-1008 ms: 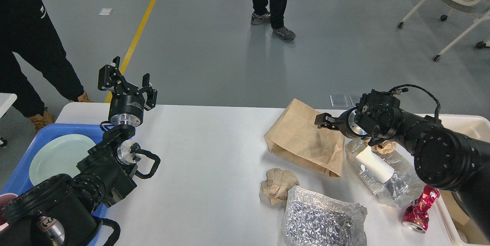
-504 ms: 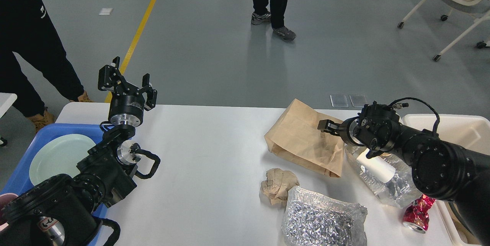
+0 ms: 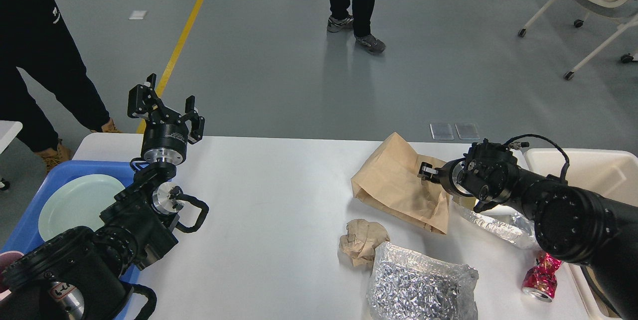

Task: Tidy desktop
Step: 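Close the right gripper on the brown paper bag, then lift the paper bag and carry it over the white bin, then open the right gripper to drop the bag into the bin, then bring the right gripper back over the table near the bin, then lower the right gripper toward the red can beside the bin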

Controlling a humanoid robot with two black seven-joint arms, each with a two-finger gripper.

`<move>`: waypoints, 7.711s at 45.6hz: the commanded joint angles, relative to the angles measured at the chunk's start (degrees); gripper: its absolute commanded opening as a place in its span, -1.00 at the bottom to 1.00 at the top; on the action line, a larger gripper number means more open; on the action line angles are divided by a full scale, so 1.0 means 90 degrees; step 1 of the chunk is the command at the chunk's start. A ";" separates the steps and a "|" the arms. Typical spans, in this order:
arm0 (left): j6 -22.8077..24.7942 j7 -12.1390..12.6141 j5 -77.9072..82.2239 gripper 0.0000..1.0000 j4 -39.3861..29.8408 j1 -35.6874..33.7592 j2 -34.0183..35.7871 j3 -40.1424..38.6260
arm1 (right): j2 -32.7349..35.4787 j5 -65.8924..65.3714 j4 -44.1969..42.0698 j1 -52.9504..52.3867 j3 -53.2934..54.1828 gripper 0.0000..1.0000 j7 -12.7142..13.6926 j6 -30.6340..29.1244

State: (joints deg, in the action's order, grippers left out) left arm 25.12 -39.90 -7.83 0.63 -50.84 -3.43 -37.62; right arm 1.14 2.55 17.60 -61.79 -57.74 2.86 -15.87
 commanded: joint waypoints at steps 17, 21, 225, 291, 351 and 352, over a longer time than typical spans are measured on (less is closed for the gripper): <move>-0.0007 0.0000 0.0001 0.93 0.0008 0.0004 0.0000 0.0000 | -0.0009 0.0000 0.0143 -0.0224 0.0000 -1.00 0.0005 -0.0014; -0.0007 0.0000 0.0001 0.93 -0.0001 -0.0005 0.0000 0.0000 | 0.0000 0.0000 0.0192 -0.0293 0.0000 -1.00 0.0005 -0.0014; 0.0002 0.0000 0.0001 0.93 -0.0001 0.0005 0.0000 0.0000 | 0.3155 -0.0019 0.3942 -0.3673 -0.1895 1.00 -0.0005 -0.4068; 0.0002 0.0000 0.0001 0.93 -0.0001 0.0005 0.0000 0.0000 | 0.2950 0.0010 0.2800 -0.0518 -0.0928 1.00 -0.0005 -0.1606; -0.0007 0.0000 0.0001 0.93 -0.0001 0.0005 0.0000 0.0000 | 0.3067 0.0098 0.2849 -0.0215 -0.0781 -1.00 0.0005 -0.1293; 0.0002 0.0000 0.0001 0.93 0.0008 -0.0005 0.0000 0.0000 | 0.3125 0.0098 0.2849 -0.0234 -0.0801 -1.00 0.0005 -0.1303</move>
State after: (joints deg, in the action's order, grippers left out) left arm 25.11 -39.90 -7.84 0.65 -50.84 -3.43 -37.62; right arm 27.87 3.43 43.27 -63.12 -64.37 2.88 -26.31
